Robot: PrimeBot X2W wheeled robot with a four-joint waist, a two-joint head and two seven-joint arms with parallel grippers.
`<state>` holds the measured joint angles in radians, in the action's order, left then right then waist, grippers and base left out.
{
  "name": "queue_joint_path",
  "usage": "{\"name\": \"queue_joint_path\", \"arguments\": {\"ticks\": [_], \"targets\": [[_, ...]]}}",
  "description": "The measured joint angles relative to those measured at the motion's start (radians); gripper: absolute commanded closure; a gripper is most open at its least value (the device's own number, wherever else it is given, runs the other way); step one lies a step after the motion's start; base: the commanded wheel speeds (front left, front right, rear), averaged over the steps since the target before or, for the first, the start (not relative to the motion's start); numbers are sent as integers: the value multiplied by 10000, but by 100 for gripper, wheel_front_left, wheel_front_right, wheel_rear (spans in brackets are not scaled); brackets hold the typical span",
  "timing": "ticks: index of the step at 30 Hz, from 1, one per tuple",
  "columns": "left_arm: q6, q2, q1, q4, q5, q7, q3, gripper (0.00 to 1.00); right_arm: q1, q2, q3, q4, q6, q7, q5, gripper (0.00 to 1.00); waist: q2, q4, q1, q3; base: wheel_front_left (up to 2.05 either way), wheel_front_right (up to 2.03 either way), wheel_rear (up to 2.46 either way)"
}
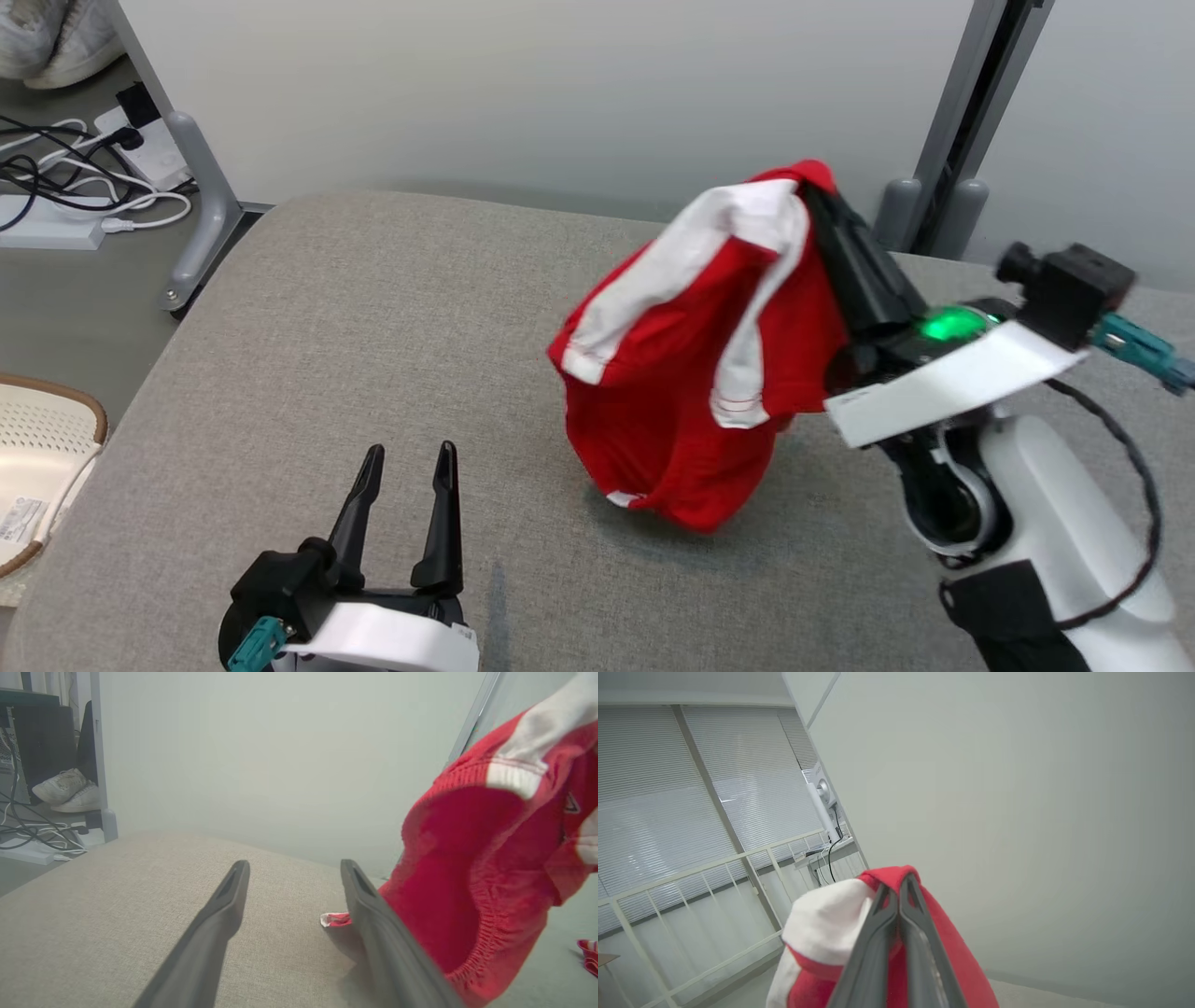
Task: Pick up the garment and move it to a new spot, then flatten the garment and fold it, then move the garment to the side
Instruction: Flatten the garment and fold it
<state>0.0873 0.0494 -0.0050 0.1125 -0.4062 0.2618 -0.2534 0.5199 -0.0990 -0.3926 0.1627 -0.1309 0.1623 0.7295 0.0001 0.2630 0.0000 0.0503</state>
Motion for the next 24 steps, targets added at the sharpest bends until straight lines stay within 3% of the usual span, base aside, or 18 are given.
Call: {"name": "queue_joint_path", "arguments": {"ticks": [5, 8, 13, 14, 15, 16, 24], "targets": [[-25, 0, 9, -4, 4, -2, 2, 0, -1455, -313, 2006, 792, 2, -403, 646, 100, 0, -61, 0, 83, 0, 0, 0], [-44, 0, 4, 31, 19, 0, -15, 0, -2266, -667, 2790, 1941, 4, -623, 23, 100, 0, -134, 0, 175, 0, 0, 0], [-77, 6, -17, 92, 105, -2, 21, 0, -2796, -648, 3542, 3676, 2, -1097, -779, 100, 0, -373, 0, 294, 0, 0, 0], [-84, 4, -24, 98, 119, 0, 31, 0, -2832, -685, 3582, 4015, 2, -1185, -1106, 62, 0, -434, 0, 308, 0, 0, 0], [-88, -2, -35, 111, 136, -2, 19, 0, -2845, -683, 3676, 4297, 2, -1175, -1438, 9, 0, -496, 0, 319, 0, 0, 0], [-127, -8, -46, 119, 173, 0, 8, 0, -2817, -631, 3873, 4535, 2, -1145, -1641, 0, 0, -558, 0, 325, 0, 0, 0], [-155, -4, -93, 176, 263, 0, -44, 0, -2173, -238, 4050, 4537, 2, -253, -2999, 0, 0, -1035, 0, 222, 0, 0, 0]]}}
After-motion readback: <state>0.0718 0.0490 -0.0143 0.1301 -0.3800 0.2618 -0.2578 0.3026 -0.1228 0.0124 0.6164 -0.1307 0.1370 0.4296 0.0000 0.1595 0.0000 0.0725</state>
